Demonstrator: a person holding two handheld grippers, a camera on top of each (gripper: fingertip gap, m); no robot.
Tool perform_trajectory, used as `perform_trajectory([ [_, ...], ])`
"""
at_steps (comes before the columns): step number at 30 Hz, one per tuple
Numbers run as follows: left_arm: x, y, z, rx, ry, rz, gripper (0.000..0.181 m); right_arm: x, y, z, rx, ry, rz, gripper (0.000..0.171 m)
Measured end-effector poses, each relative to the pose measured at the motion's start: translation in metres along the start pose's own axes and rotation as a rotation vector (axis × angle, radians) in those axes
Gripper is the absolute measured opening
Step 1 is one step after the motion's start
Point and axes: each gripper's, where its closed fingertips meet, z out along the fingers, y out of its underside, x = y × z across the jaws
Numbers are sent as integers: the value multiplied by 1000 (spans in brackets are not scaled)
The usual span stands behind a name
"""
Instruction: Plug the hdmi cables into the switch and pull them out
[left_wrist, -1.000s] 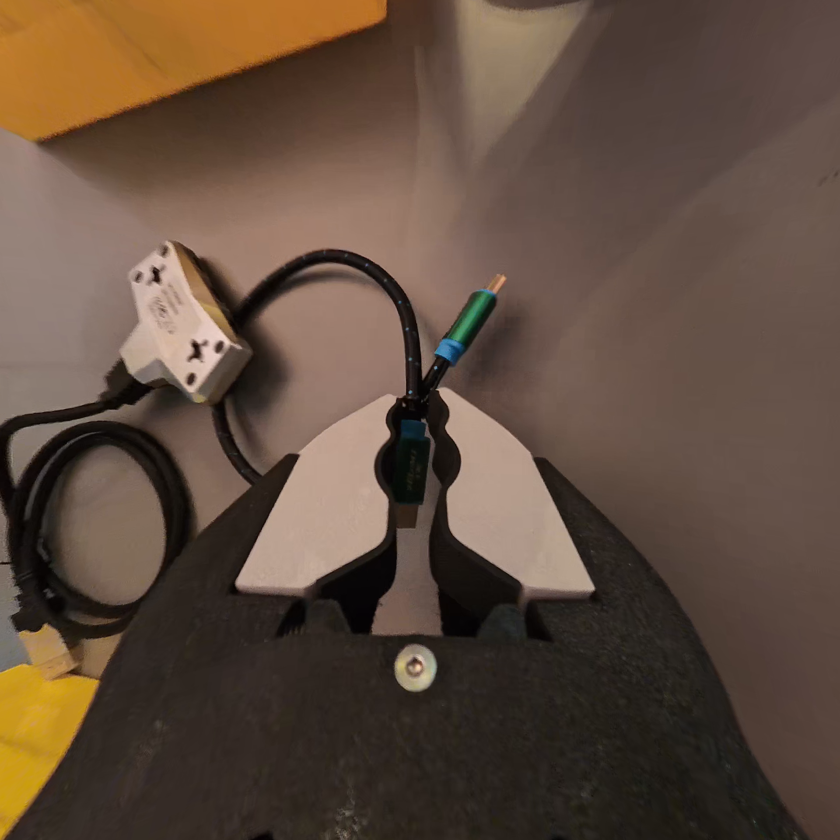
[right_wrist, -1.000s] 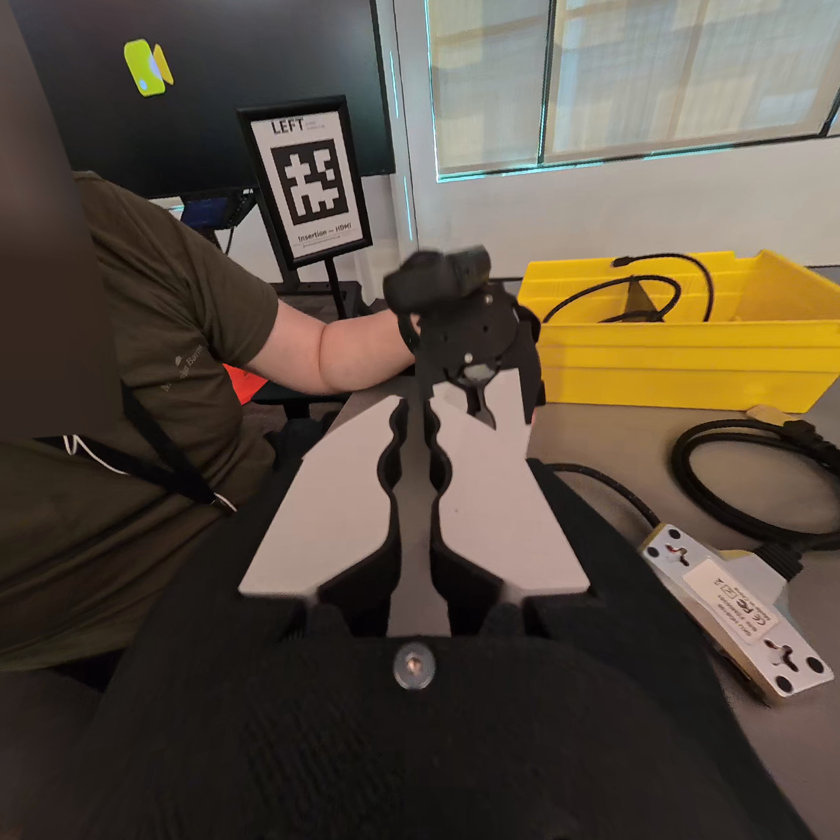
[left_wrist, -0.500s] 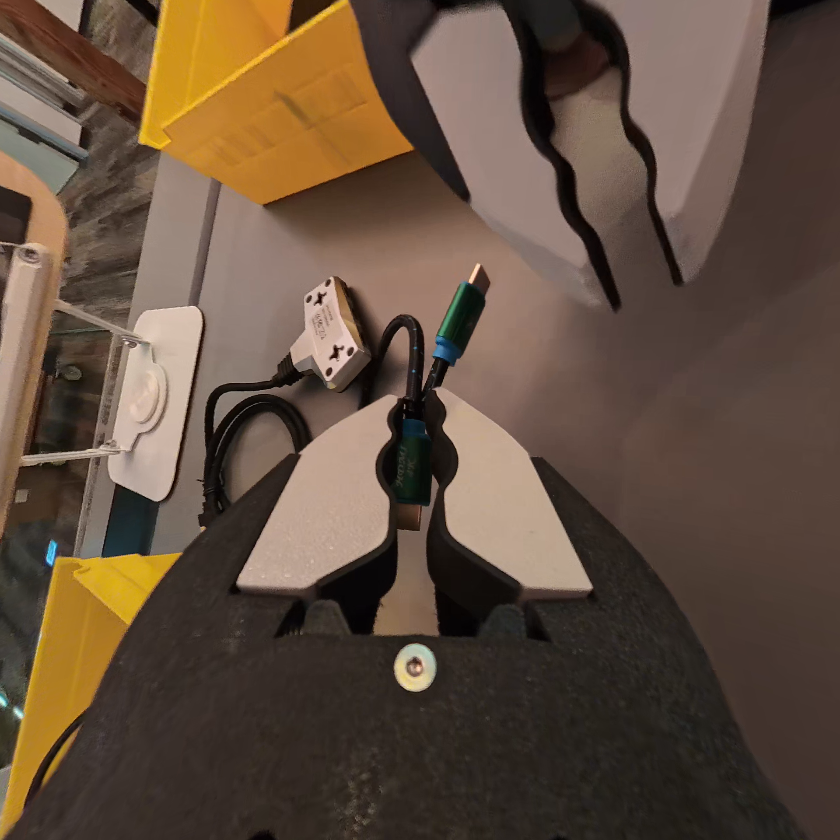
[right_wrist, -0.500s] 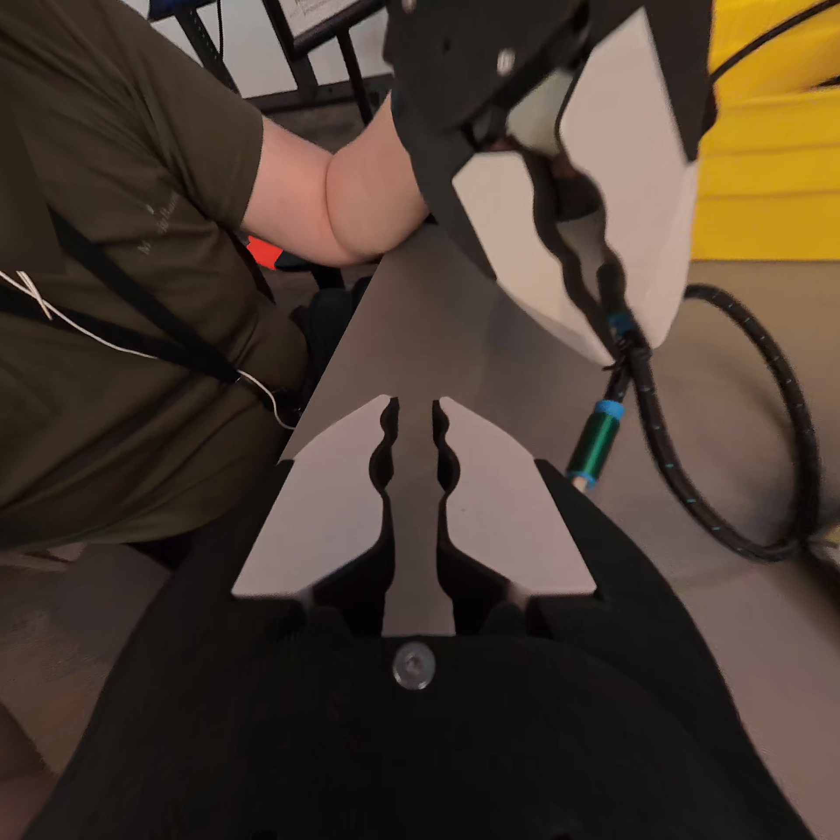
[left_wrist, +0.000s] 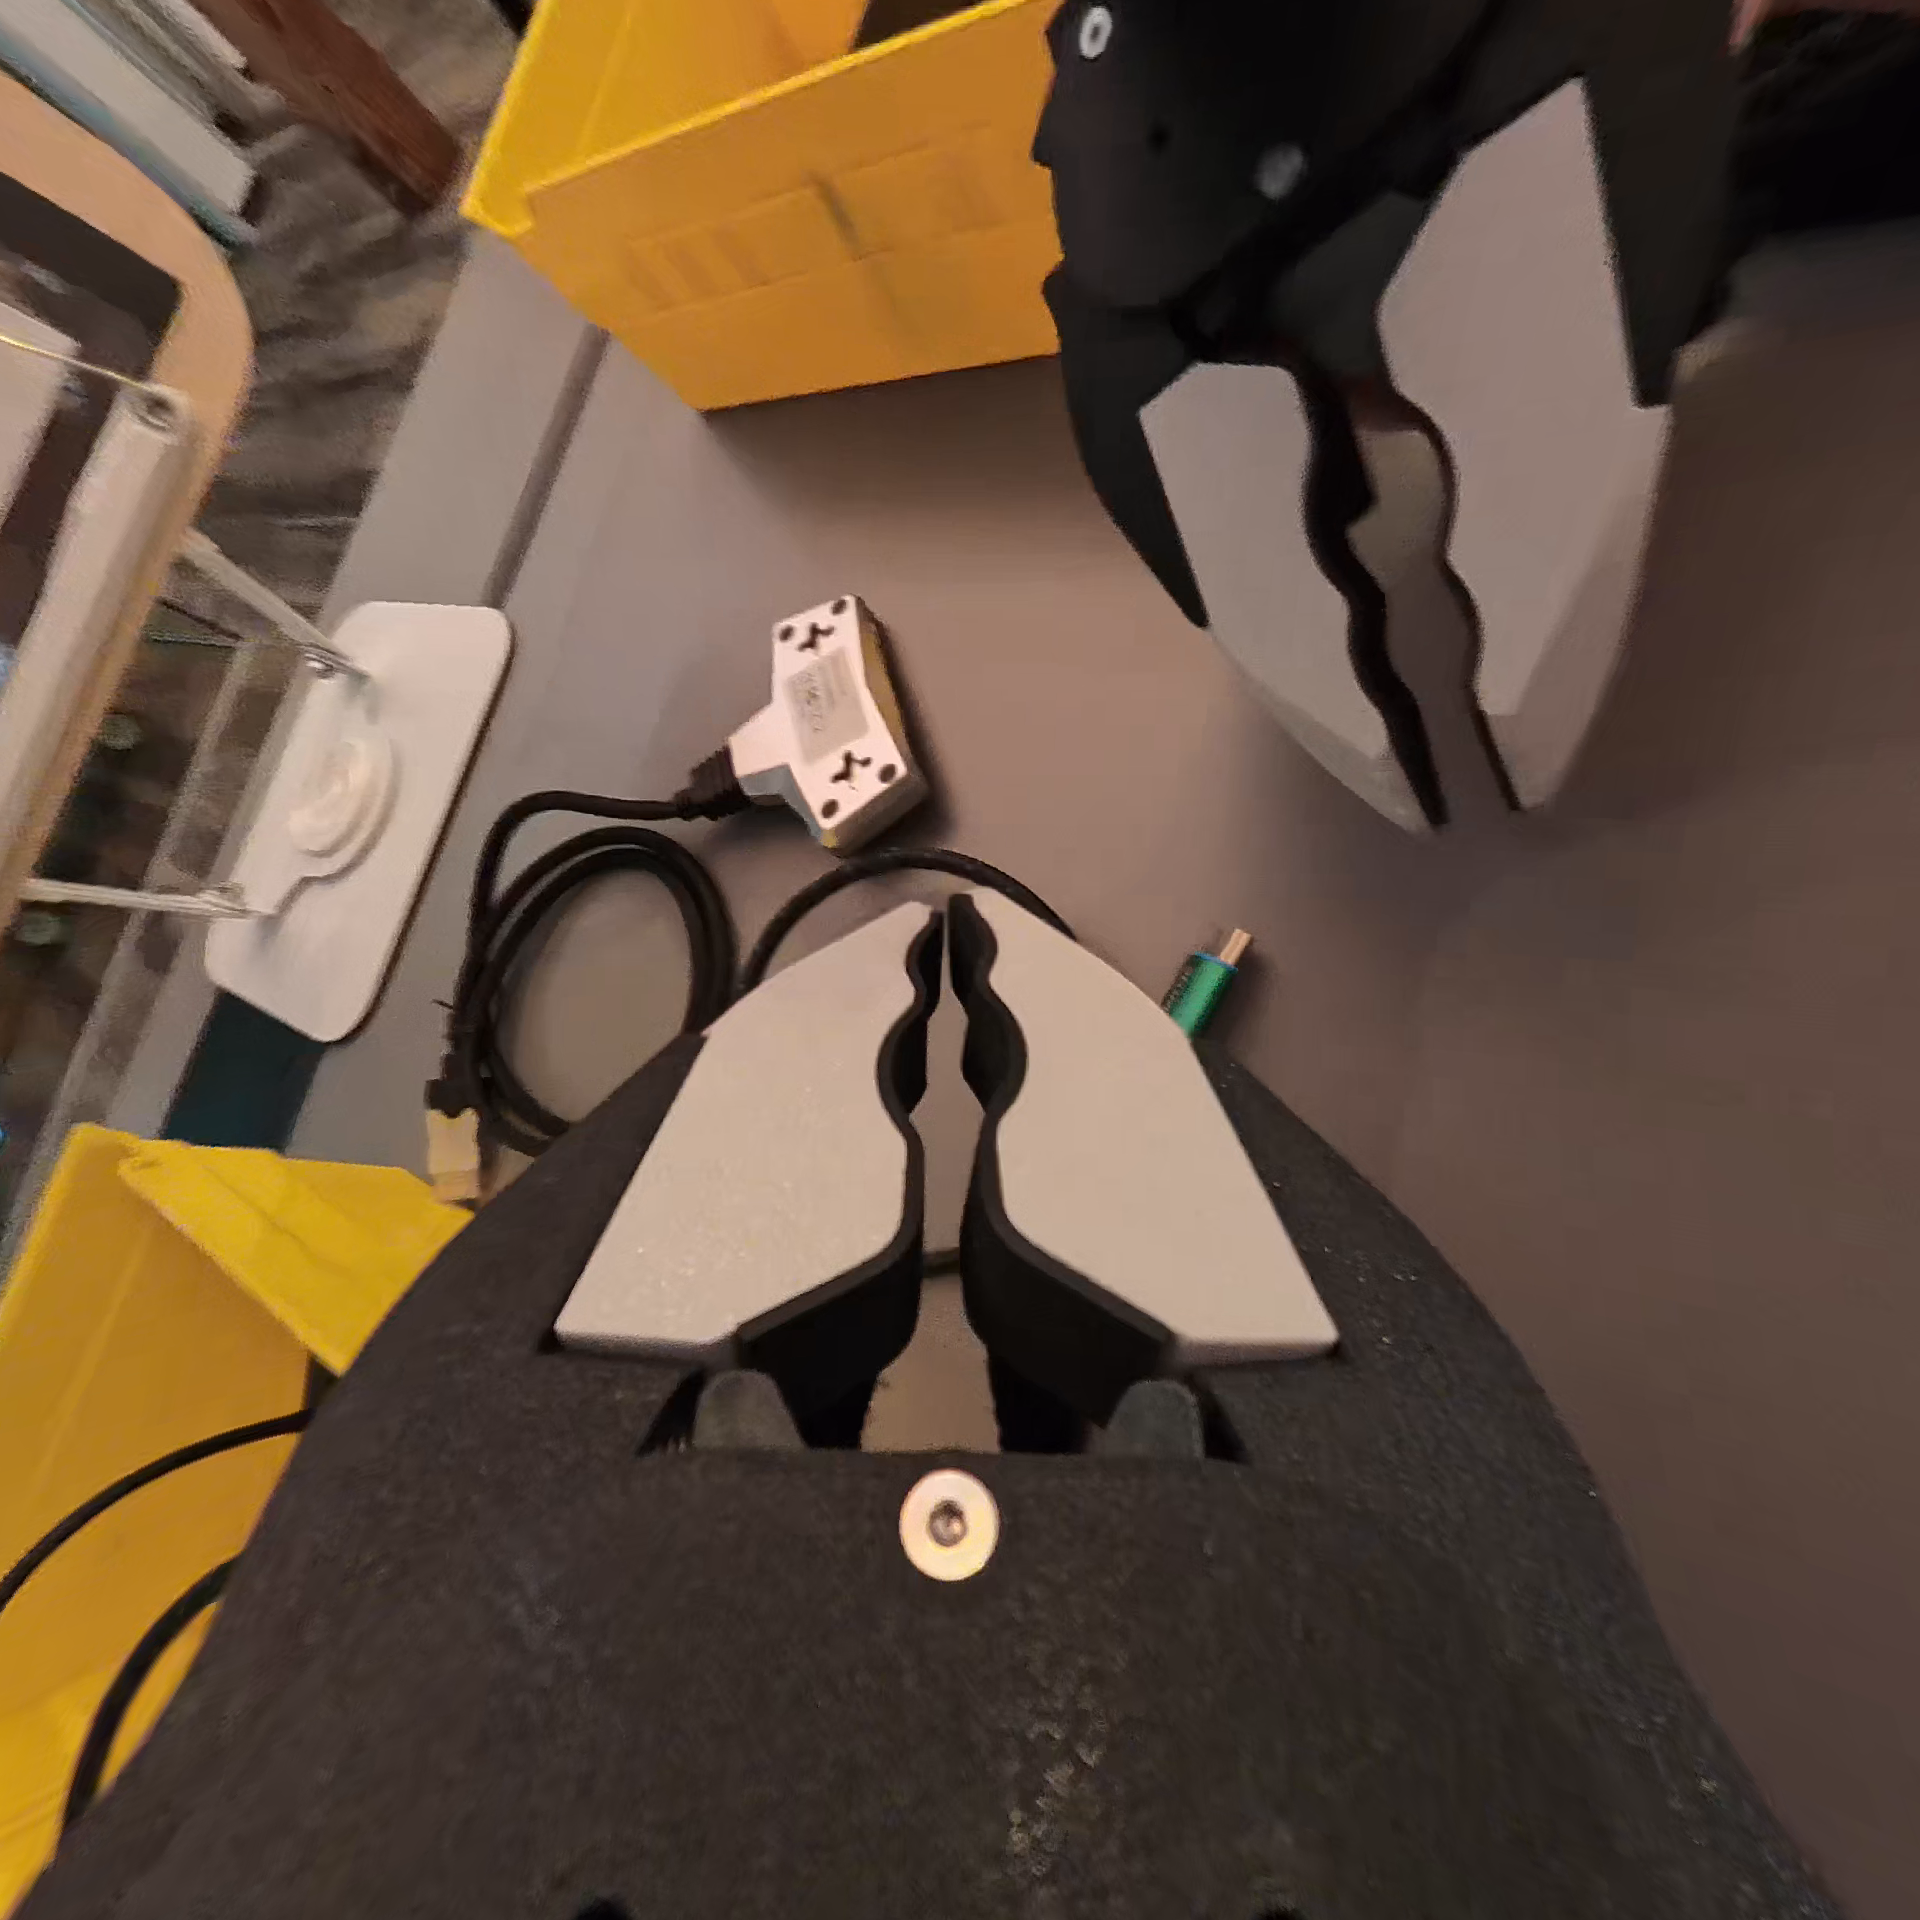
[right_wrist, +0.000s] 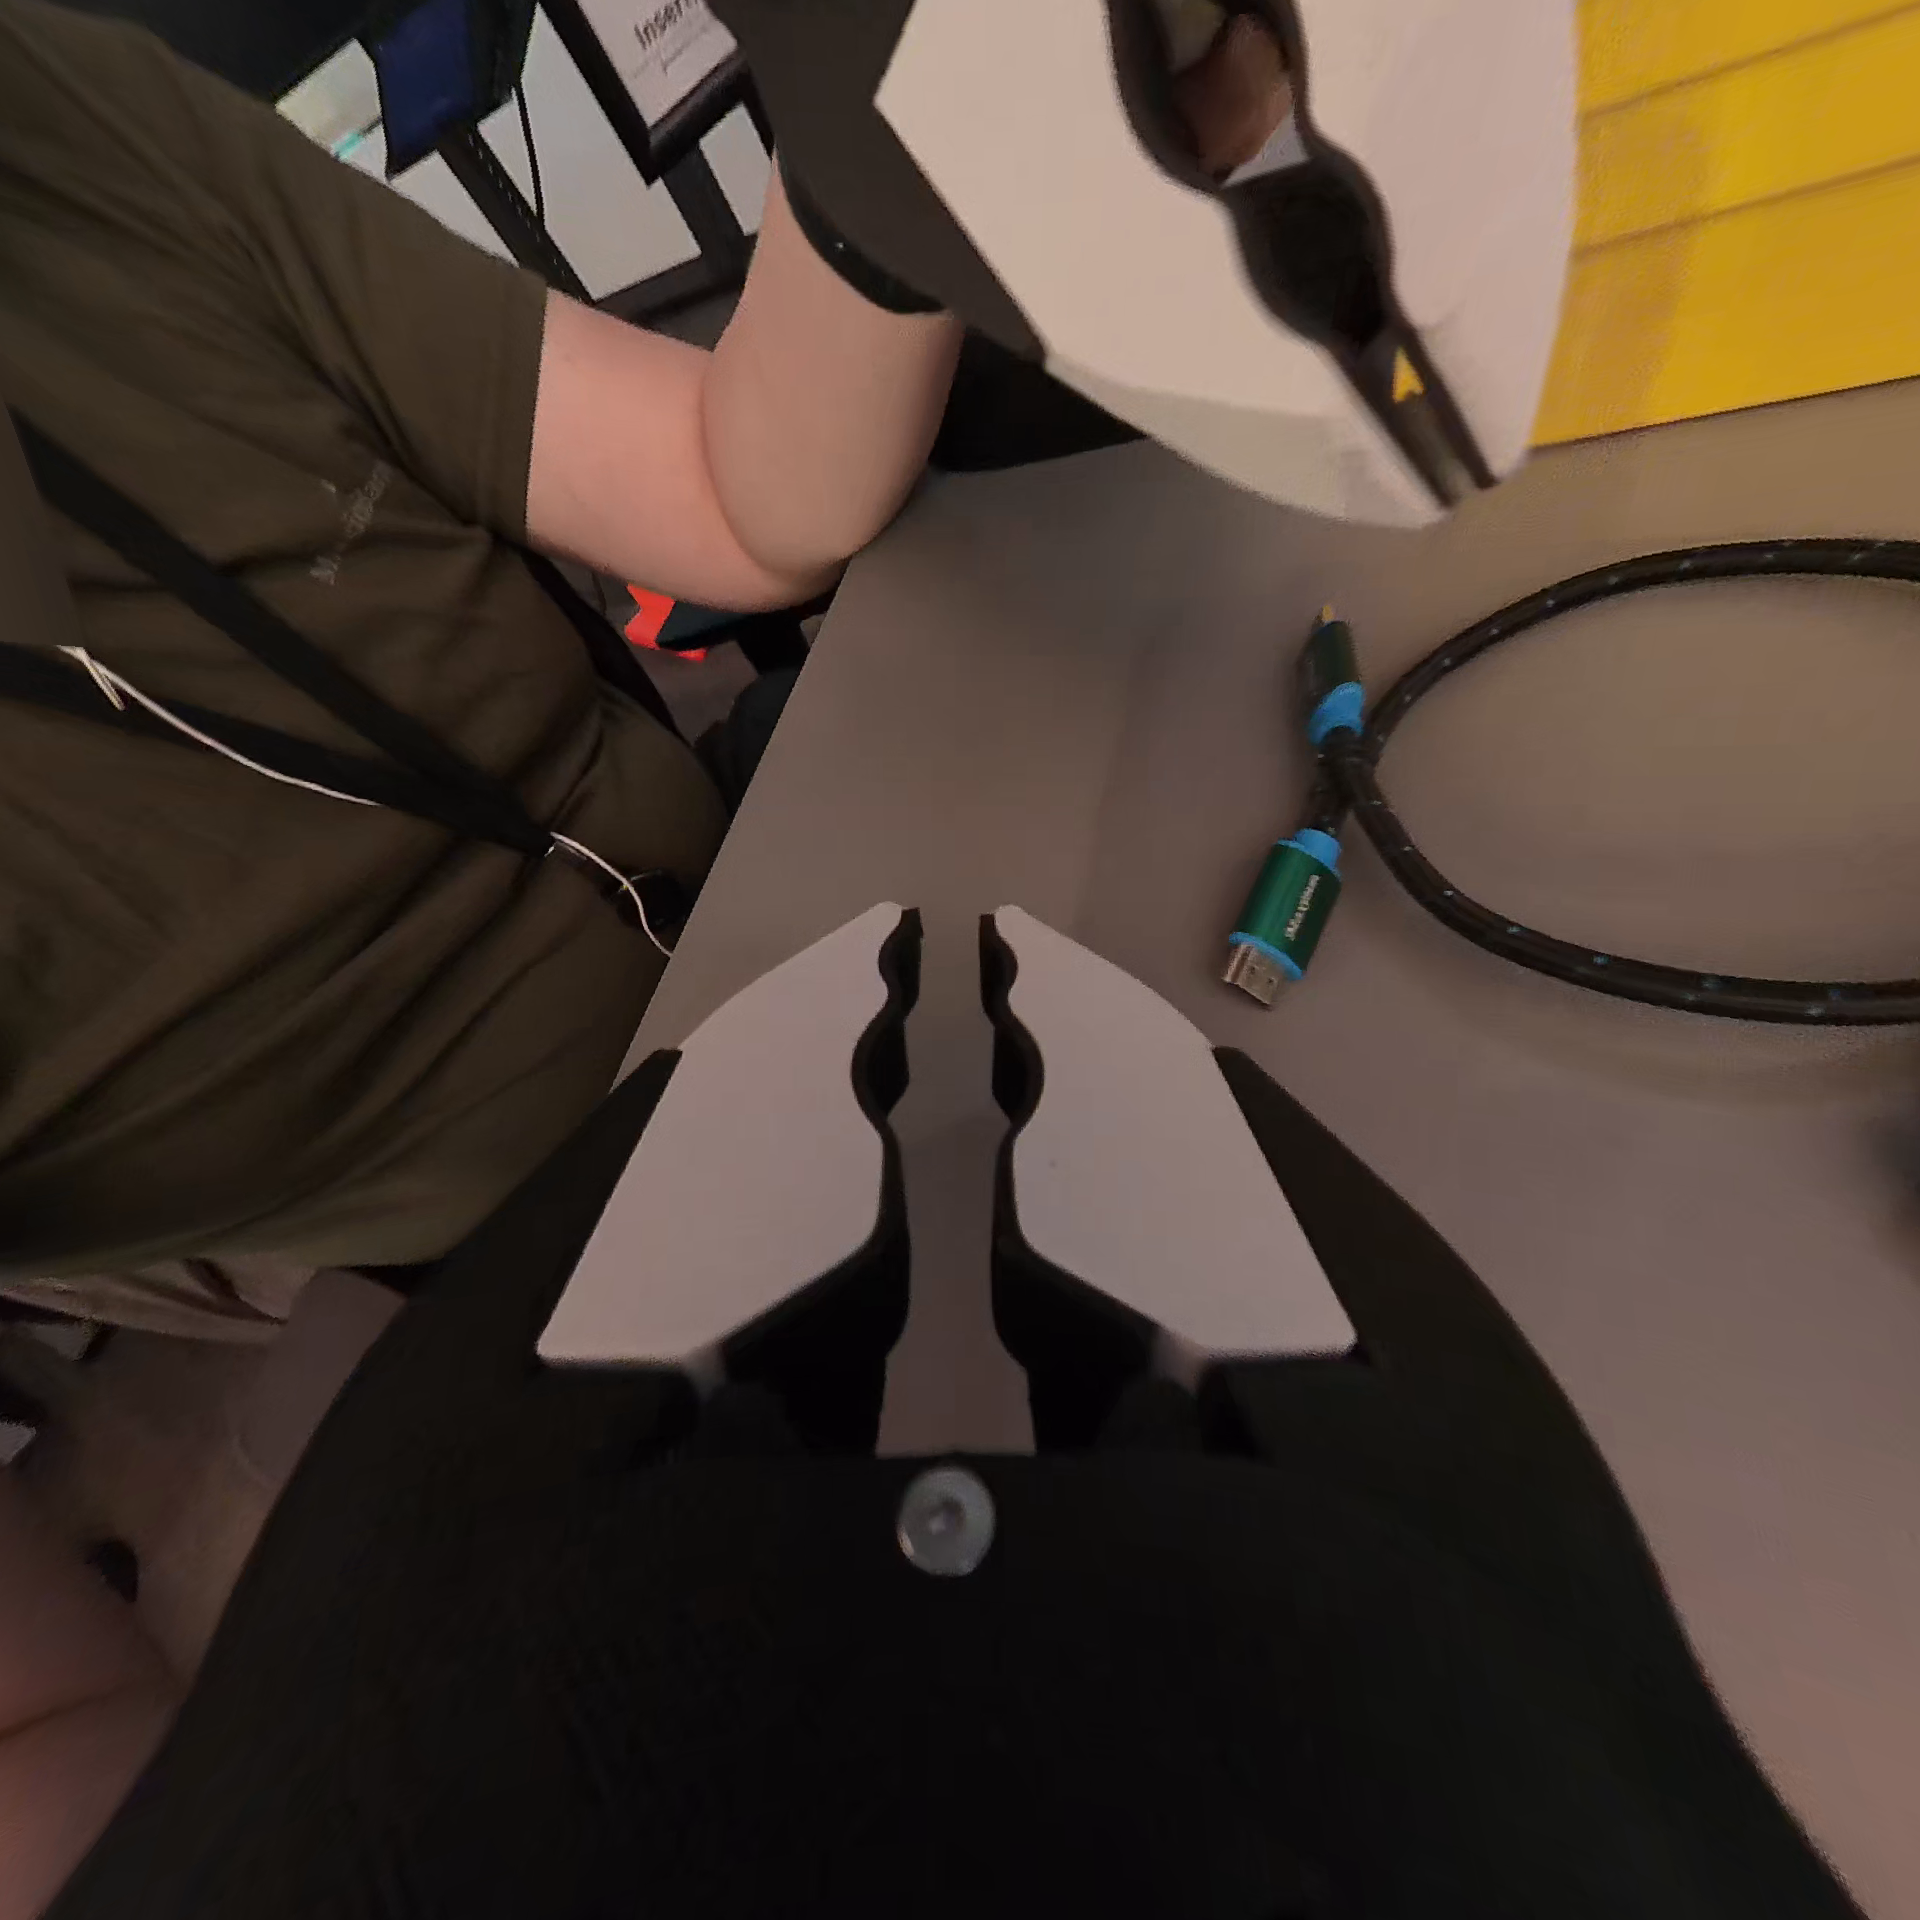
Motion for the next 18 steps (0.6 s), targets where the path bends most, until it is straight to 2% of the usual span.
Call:
perform_trajectory([
  [2, 14, 8, -2, -8, 128, -23, 17, 2, -3, -3, 27, 2, 8, 12],
  [3, 21, 15, -2, -35, 180, -21, 20, 1, -5, -4, 40, -6, 8, 12],
  [7, 30, 51, 9, -231, 206, 57, 31, -7, -8, -3, 51, -36, -23, 12],
  [12, 32, 90, 26, -457, 187, 110, 33, -9, 0, 3, 2, -36, -35, 13],
  [15, 36, 95, 31, -458, 242, 66, 25, -7, 1, 4, -9, -26, -32, 14],
  [16, 37, 95, 31, -457, 261, 62, 14, -7, 1, 4, -7, -24, -32, 14],
  [18, 35, 93, 29, -451, 263, 70, 13, -5, 0, 3, 8, -19, -23, 14],
])
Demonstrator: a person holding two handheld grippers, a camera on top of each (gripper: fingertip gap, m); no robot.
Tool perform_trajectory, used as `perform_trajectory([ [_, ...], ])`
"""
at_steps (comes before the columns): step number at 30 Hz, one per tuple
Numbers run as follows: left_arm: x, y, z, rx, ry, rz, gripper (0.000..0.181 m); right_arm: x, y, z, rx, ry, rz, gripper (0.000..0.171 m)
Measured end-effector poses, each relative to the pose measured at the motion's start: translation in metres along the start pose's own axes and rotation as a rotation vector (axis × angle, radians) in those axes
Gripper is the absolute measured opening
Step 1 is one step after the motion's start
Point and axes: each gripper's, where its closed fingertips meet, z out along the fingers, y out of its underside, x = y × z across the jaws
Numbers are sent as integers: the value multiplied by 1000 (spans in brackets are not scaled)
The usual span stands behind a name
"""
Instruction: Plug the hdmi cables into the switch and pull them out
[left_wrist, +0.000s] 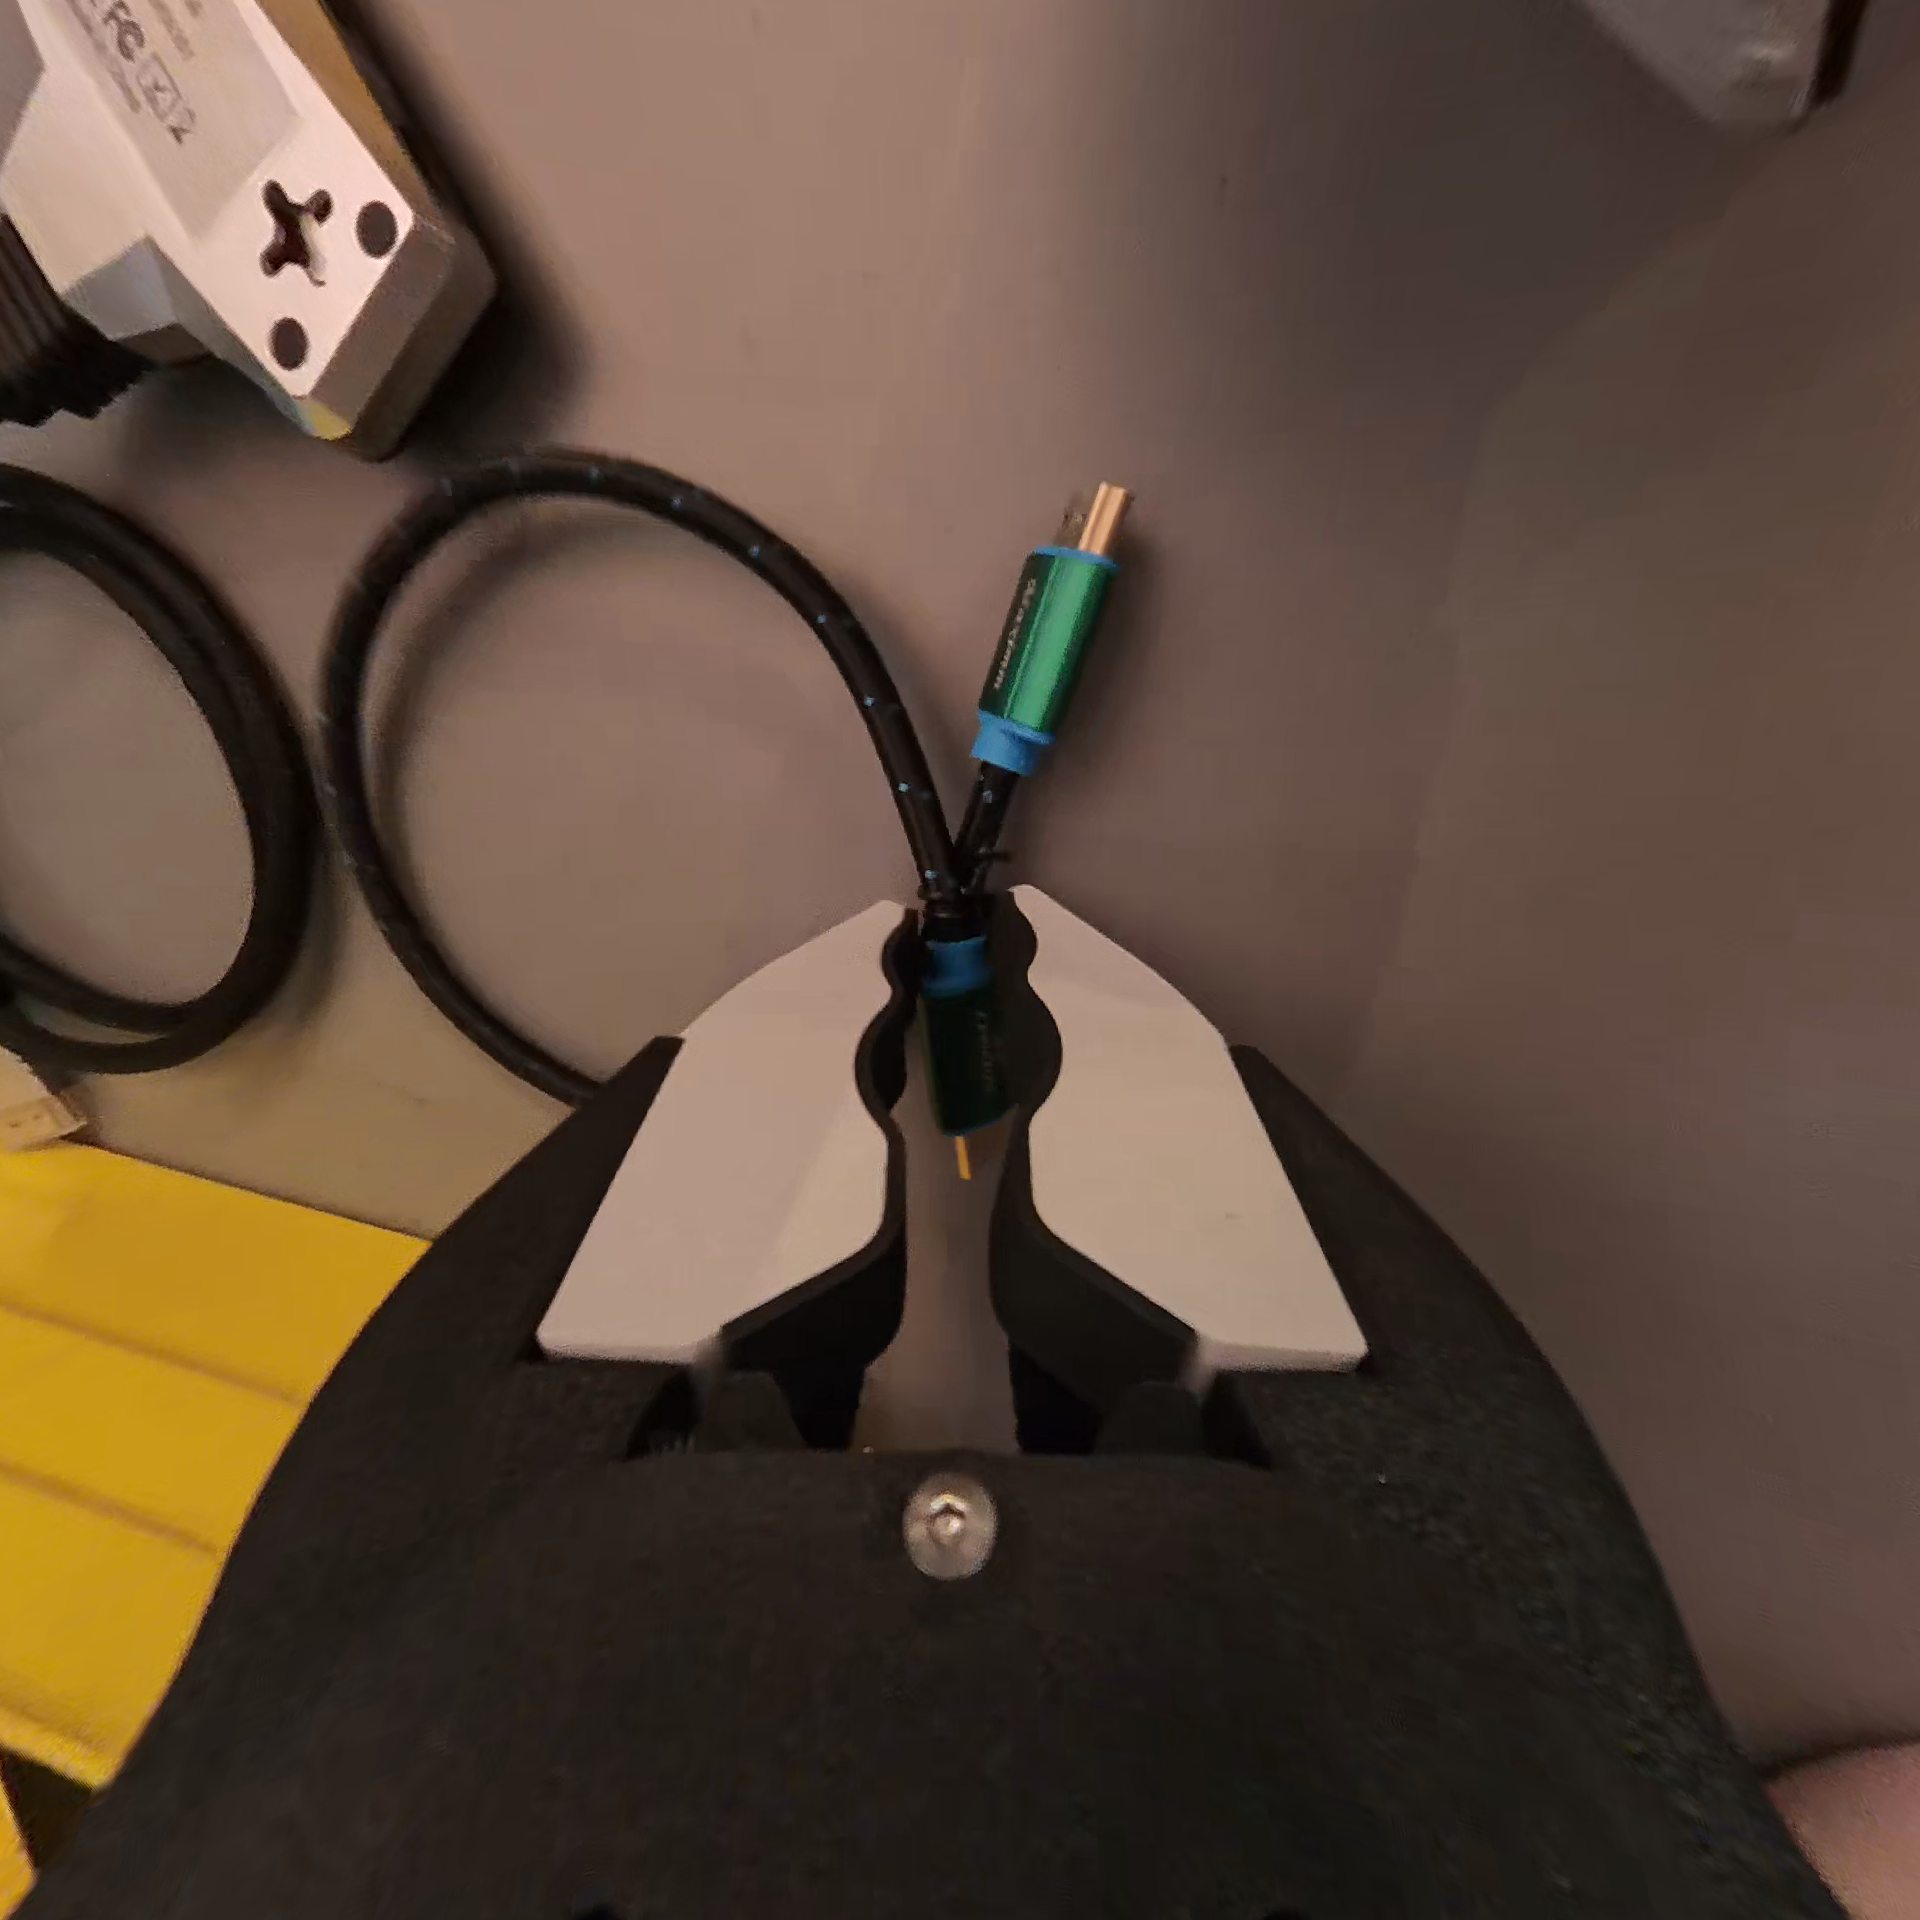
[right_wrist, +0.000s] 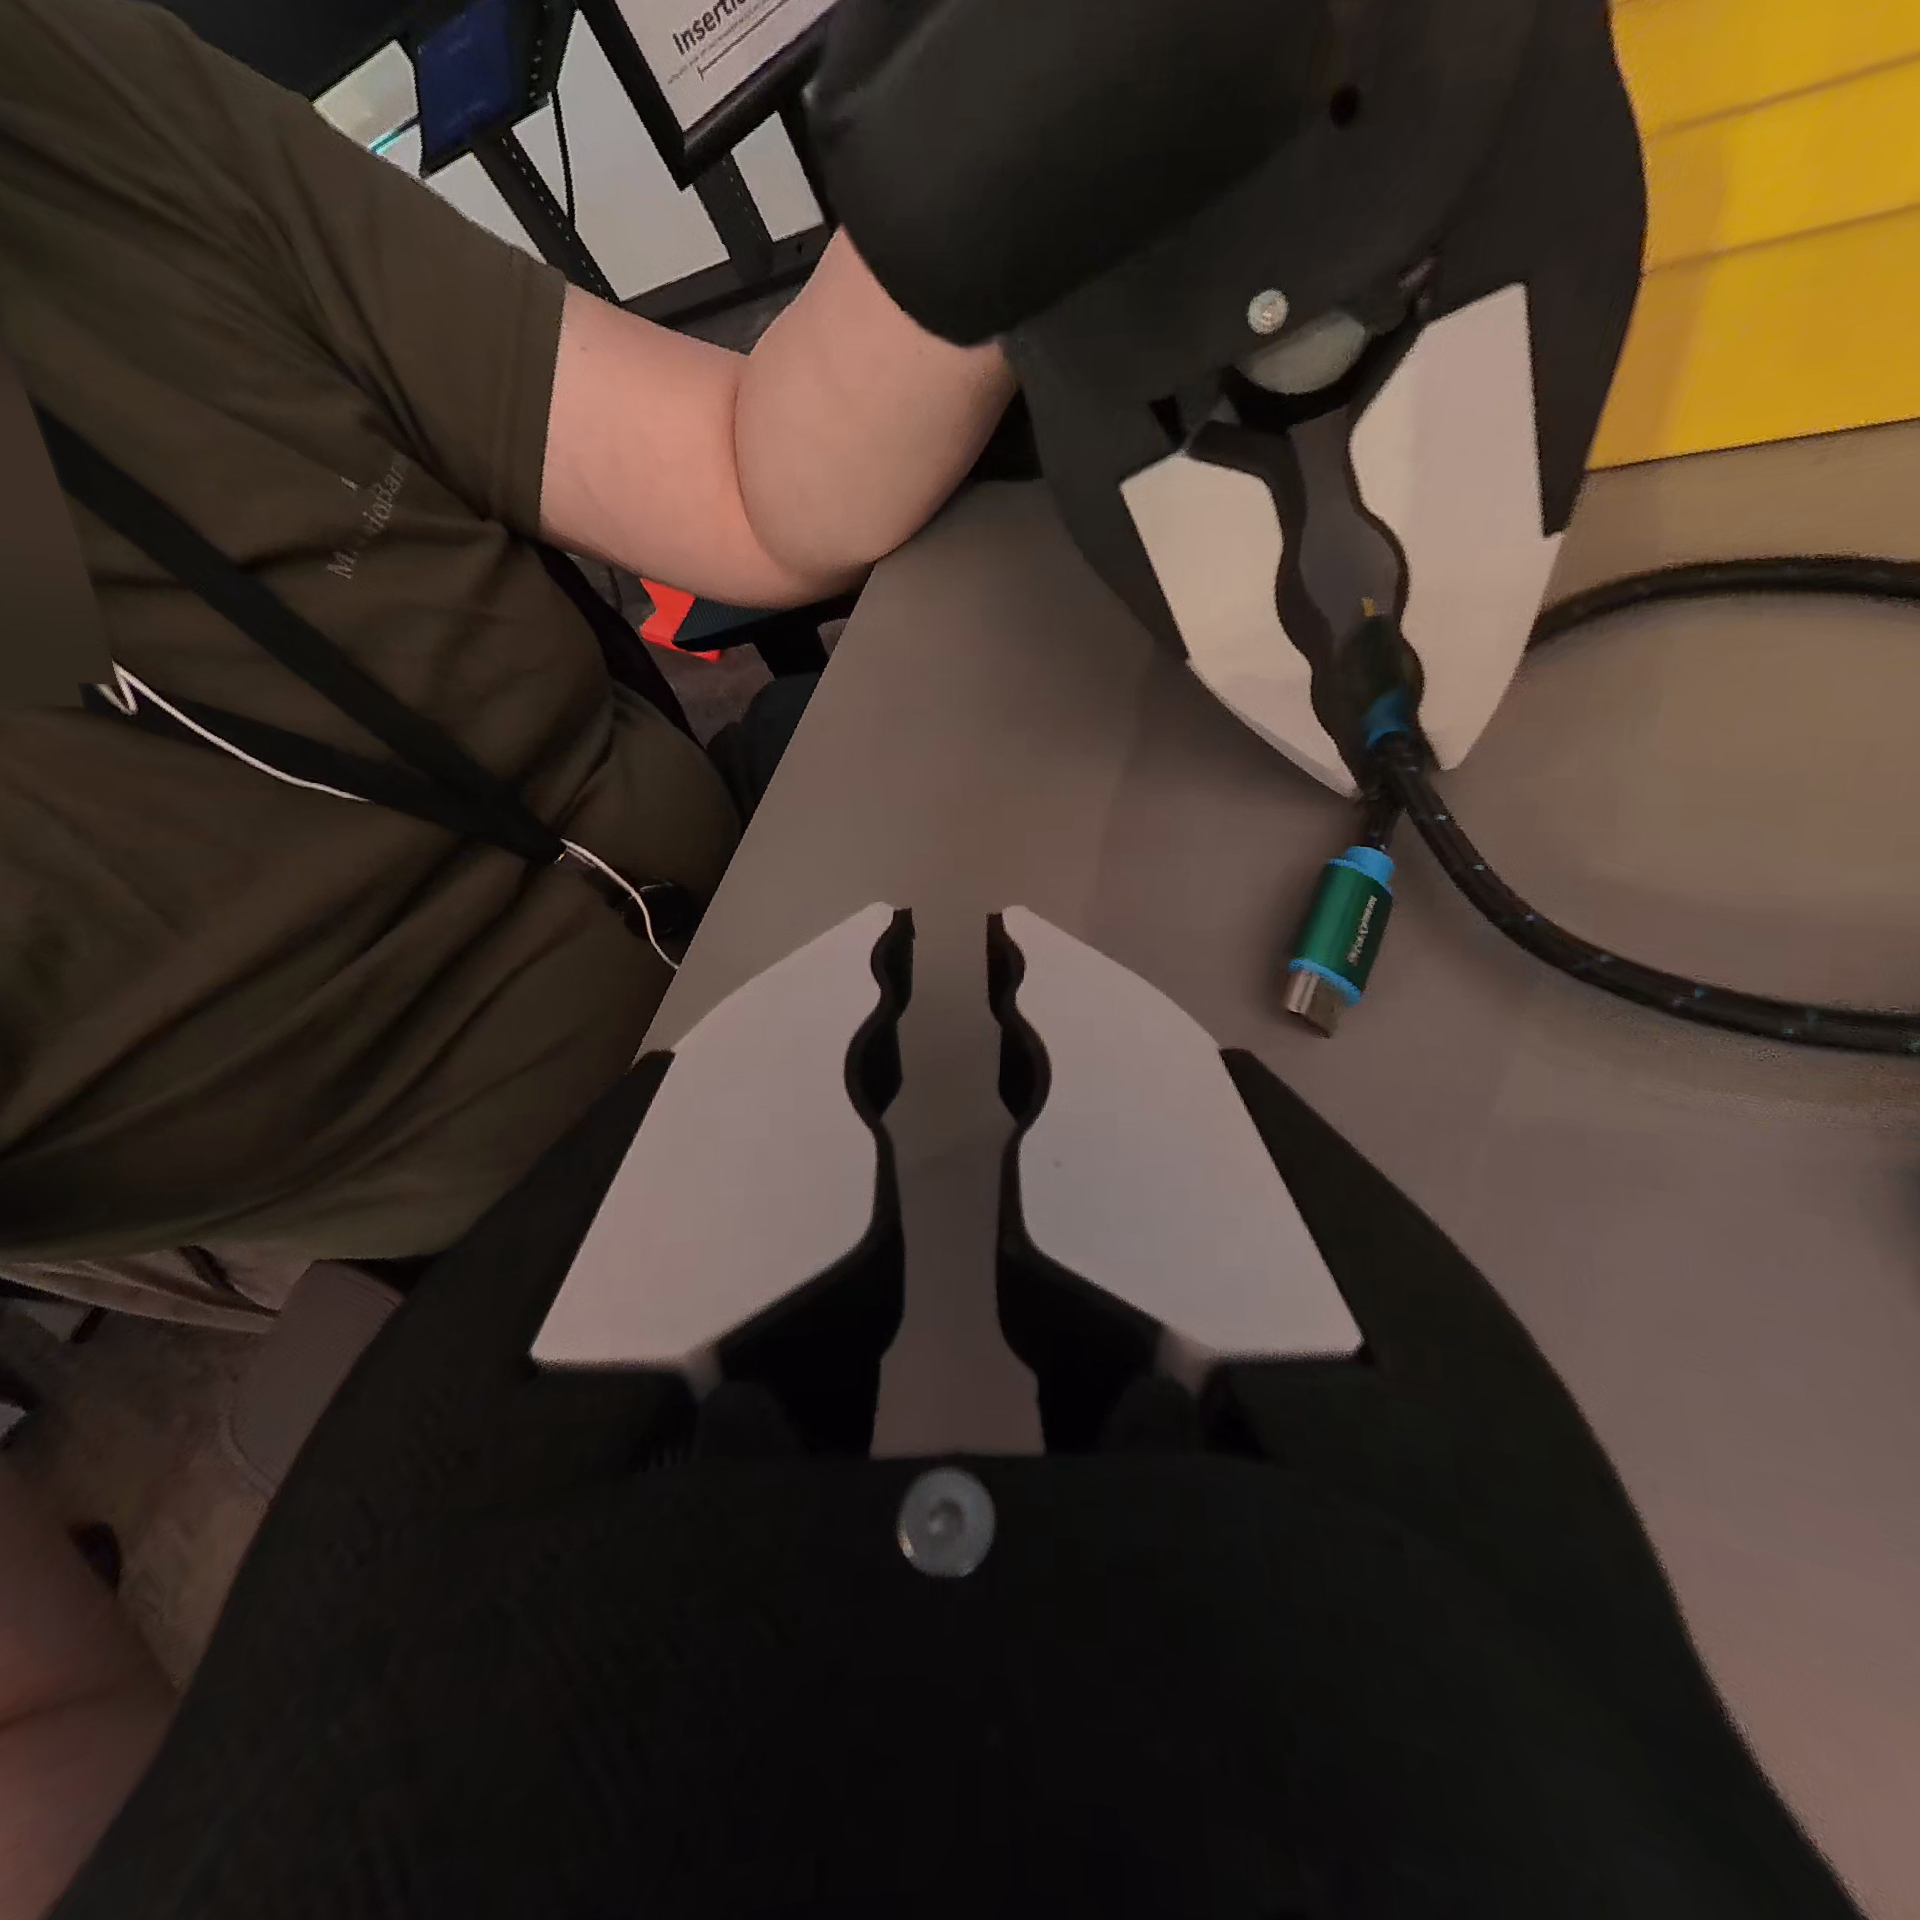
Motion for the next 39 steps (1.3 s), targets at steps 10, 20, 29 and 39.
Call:
perform_trajectory([
  [10, -21, -49, -80, 478, -108, -76, 11, 1, -36, -26, 235, 17, 2, 15],
  [20, -58, -84, -116, 787, -367, -166, 11, 43, -91, -79, 685, 346, 16, 37],
  [29, -43, -106, -91, 798, -272, -205, 12, 44, -94, -88, 706, 404, -29, 43],
  [39, -35, -105, -107, 889, -123, -266, 28, 30, -95, -97, 655, 506, -169, 14],
])
